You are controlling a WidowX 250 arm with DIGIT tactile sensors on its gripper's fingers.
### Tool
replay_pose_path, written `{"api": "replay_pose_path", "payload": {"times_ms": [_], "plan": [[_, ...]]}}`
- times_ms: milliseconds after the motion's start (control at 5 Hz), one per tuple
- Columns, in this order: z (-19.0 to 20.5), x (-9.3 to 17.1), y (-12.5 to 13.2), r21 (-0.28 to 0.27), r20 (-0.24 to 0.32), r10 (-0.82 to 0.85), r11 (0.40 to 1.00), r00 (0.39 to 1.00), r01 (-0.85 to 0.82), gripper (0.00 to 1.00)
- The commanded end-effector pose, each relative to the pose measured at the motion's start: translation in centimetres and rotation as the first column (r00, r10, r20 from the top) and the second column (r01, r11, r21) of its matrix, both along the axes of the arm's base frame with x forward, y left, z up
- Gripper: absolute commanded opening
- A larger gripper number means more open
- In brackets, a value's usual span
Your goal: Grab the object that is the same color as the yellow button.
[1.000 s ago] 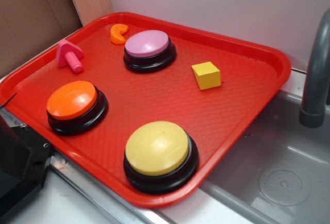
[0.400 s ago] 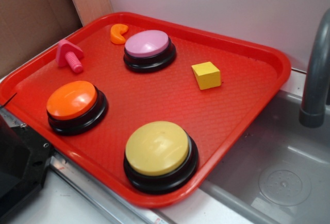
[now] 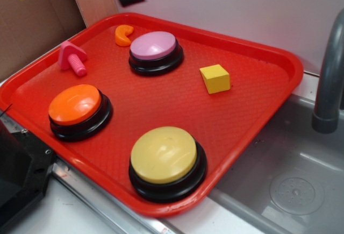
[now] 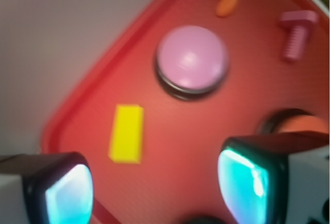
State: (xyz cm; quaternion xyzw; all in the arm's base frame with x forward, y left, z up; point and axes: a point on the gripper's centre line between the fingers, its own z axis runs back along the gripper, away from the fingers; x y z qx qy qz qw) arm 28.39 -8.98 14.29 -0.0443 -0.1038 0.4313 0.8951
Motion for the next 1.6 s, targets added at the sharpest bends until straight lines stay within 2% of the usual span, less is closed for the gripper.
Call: {"api": "replay_pose_path", "payload": {"times_ms": [0, 400, 800, 1200, 1400], "plan": [[-4.0, 3.8, -1.3, -0.024, 0.010, -0.032, 0.999, 0.999, 0.032, 1.00], [-7.2, 2.8, -1.4, -0.010, -0.069, -0.077, 0.997, 0.995, 0.077, 1.00], [-9.6, 2.2, -1.5, -0.011, -0.119, -0.106, 0.994, 0.987, 0.106, 1.00], [-10.7, 2.1, -1.9, -0.042, -0.094, -0.118, 0.992, 0.988, 0.115, 1.00], [-10.6, 2.0, -1.9, -0.037, -0.085, -0.105, 0.994, 0.991, 0.102, 0.00]]}}
